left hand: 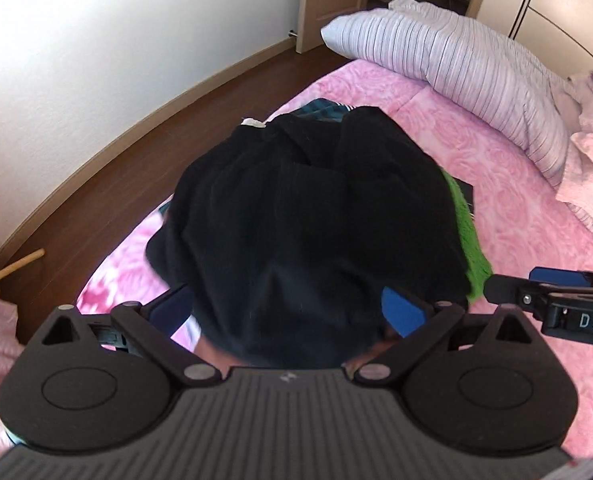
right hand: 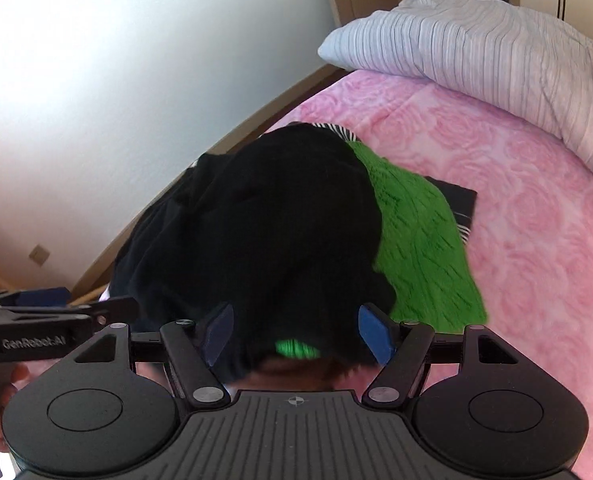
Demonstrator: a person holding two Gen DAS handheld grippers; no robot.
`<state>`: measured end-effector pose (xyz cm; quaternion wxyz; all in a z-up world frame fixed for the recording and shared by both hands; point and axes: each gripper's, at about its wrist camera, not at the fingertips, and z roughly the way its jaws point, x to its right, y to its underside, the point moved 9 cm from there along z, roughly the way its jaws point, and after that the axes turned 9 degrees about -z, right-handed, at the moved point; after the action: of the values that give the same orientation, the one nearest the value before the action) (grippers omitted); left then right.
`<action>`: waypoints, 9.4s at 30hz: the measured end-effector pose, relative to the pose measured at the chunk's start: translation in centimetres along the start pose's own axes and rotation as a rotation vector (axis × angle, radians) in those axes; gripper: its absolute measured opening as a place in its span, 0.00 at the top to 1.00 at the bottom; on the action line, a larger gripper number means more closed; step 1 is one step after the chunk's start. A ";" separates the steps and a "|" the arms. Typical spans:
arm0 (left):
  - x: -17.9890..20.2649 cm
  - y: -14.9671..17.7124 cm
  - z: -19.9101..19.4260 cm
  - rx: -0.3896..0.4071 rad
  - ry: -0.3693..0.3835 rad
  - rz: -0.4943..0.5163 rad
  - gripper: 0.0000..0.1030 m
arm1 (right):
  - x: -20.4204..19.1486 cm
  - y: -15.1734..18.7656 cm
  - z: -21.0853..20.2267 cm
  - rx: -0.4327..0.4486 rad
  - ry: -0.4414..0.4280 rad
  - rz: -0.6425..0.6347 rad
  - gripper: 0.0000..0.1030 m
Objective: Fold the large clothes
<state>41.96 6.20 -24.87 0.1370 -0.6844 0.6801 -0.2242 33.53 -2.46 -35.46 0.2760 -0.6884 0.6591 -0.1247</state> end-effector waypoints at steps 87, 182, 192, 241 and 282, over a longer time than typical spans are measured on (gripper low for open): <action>34.0 34.3 -25.7 -0.206 0.651 1.095 0.40 | 14.8 42.9 -46.8 0.029 0.683 0.909 0.31; 67.3 60.2 1.0 -0.307 0.881 1.346 0.38 | 57.2 67.3 -42.4 0.100 0.645 0.820 0.87; 69.1 59.3 -0.8 -0.377 1.000 1.400 0.38 | 49.3 73.4 -53.2 0.192 0.996 0.897 0.98; 45.9 19.1 -33.2 0.310 1.125 0.316 1.00 | 30.4 35.4 -69.8 0.742 0.838 -0.011 0.93; 45.5 27.6 -36.6 0.687 0.935 0.686 0.97 | 26.5 31.5 -79.8 0.898 1.018 -0.064 0.93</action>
<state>-1.19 -35.72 -1.42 0.1016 -0.1782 0.7366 -0.6445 -32.93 -44.87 7.48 0.1864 -0.3816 0.5706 -0.7028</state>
